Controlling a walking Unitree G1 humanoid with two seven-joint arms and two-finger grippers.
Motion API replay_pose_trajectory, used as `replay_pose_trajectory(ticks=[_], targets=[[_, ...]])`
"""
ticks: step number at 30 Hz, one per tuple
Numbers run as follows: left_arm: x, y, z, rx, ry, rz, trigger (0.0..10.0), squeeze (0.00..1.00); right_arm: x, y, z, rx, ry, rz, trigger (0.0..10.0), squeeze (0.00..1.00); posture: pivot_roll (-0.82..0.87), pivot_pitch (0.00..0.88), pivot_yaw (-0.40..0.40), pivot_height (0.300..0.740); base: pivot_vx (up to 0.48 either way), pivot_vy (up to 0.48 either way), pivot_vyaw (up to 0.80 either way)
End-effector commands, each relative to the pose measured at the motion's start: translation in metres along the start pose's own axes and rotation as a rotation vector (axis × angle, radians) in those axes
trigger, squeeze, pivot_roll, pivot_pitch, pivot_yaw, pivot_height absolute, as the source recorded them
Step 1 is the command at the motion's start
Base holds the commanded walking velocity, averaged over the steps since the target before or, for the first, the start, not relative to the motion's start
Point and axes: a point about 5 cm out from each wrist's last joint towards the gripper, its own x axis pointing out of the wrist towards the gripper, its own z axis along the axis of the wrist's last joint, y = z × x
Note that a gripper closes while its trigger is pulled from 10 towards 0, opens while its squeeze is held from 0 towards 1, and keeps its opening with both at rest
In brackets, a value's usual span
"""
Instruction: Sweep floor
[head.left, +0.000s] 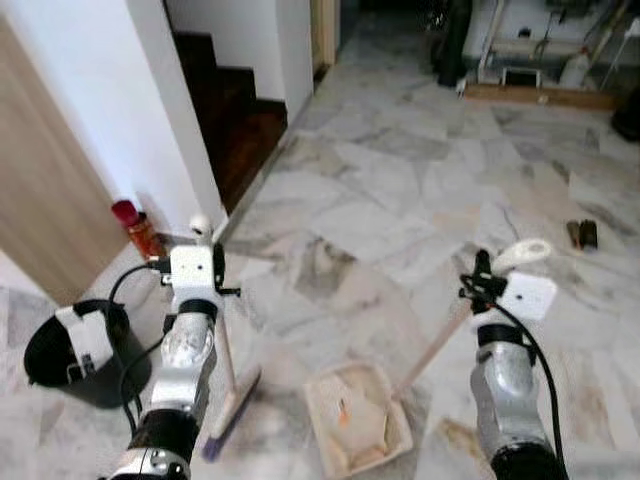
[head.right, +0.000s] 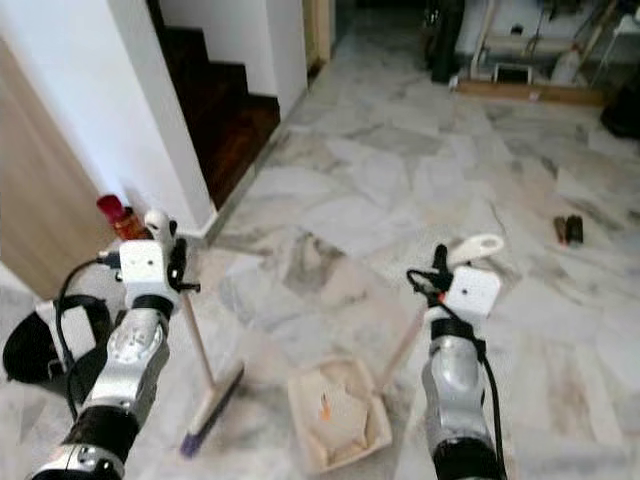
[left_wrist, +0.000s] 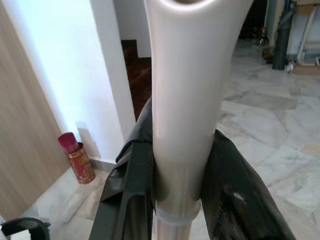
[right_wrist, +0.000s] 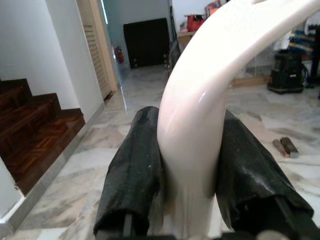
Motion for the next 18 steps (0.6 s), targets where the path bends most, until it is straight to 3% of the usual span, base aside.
replay_pose_trajectory(ticks=[1,18], targets=[[0.0054,0.0049,0.012,0.004,-0.049,0.016,10.0,0.0,0.007,0.0077,0.0125,0.015,-0.061,0.017,10.0,0.0,-0.01,0.043,0.035,0.74,0.0,0.364,0.0],[0.0057,0.0053,0.0124,0.005,-0.049,0.018,10.0,0.0,0.0076,0.0084,0.0123,0.023,-0.06,0.018,10.0,0.0,-0.01,0.042,0.033,0.74,0.0,0.365,0.0]])
